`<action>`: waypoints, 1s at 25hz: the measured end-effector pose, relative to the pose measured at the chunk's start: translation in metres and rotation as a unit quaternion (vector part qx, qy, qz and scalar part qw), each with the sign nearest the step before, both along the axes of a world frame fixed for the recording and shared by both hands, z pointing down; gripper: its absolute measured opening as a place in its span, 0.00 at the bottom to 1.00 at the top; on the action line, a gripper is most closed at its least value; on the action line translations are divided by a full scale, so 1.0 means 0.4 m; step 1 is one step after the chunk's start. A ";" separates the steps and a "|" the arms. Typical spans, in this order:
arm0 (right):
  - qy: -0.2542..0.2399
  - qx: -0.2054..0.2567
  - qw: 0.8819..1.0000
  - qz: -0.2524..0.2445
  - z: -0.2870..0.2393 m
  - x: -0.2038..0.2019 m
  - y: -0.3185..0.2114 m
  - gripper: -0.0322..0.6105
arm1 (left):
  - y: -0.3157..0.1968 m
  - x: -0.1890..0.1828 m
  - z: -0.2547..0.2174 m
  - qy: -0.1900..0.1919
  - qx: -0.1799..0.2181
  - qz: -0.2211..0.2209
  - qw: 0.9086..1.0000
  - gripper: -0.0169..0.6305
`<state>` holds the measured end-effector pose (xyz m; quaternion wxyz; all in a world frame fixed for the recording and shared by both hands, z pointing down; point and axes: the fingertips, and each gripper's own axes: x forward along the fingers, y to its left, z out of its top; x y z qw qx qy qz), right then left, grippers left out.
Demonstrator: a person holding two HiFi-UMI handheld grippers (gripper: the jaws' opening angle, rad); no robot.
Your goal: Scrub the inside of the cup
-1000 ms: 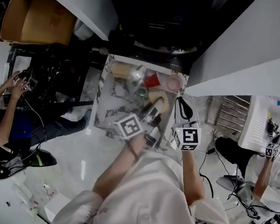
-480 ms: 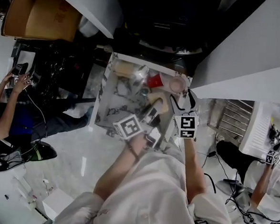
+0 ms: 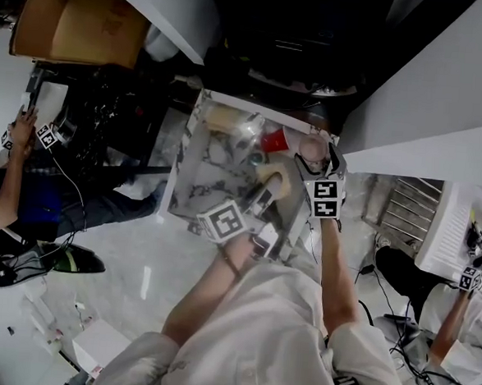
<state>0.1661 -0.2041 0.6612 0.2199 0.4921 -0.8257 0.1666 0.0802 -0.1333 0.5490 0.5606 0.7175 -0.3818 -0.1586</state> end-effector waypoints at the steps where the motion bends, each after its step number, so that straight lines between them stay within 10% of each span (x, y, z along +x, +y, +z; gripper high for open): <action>1: -0.001 -0.002 1.000 -0.002 0.002 -0.001 -0.005 0.65 | -0.001 0.000 -0.004 0.003 0.003 0.000 1.000 0.06; 25: -0.018 0.038 0.999 -0.026 -0.202 -0.048 0.091 0.62 | 0.001 -0.071 -0.116 0.032 0.051 0.037 0.997 0.06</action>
